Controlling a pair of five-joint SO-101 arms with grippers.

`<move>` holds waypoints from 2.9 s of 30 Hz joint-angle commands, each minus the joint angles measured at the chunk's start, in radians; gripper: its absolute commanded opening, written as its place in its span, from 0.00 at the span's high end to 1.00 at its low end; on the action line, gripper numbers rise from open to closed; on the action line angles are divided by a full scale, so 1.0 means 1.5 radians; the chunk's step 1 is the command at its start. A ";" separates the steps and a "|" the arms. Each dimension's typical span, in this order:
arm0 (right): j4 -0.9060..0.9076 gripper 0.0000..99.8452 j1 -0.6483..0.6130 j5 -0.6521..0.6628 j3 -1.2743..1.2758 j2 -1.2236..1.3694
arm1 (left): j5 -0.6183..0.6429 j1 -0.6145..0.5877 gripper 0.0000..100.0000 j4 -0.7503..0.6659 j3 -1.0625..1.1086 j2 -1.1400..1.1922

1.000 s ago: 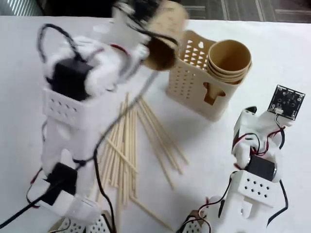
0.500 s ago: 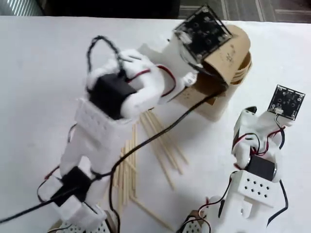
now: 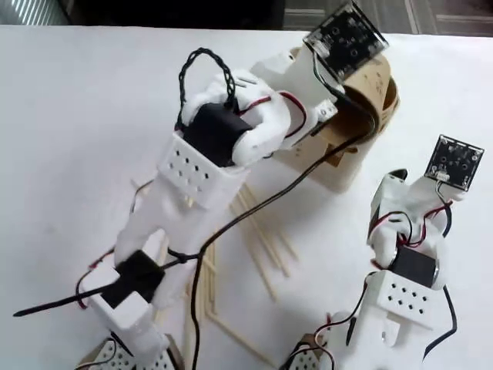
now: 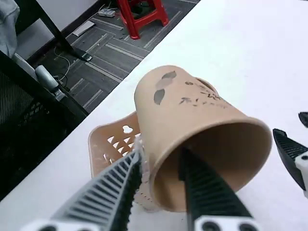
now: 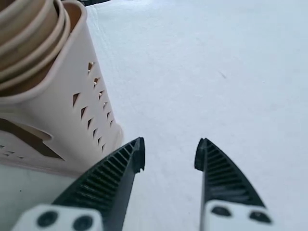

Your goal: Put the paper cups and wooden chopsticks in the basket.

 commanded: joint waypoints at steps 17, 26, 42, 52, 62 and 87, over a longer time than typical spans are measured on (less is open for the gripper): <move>-0.011 0.82 -0.004 0.009 -0.007 -0.011 | 0.040 -0.016 0.86 -0.151 -0.012 0.059; -0.011 0.82 -0.005 0.009 -0.007 -0.011 | 0.059 -0.012 0.81 -0.202 -0.012 0.095; -0.011 0.82 -0.006 0.009 -0.007 -0.011 | 0.102 -0.016 0.78 -0.362 -0.006 0.096; -0.012 0.82 -0.006 0.009 -0.007 -0.011 | 0.099 -0.012 0.81 -0.447 -0.012 0.191; -0.012 0.82 -0.006 0.009 -0.007 -0.011 | 0.098 0.002 0.81 -0.442 -0.011 0.204; -0.012 0.82 -0.003 0.009 -0.007 -0.011 | 0.076 0.007 0.81 -0.269 -0.001 0.233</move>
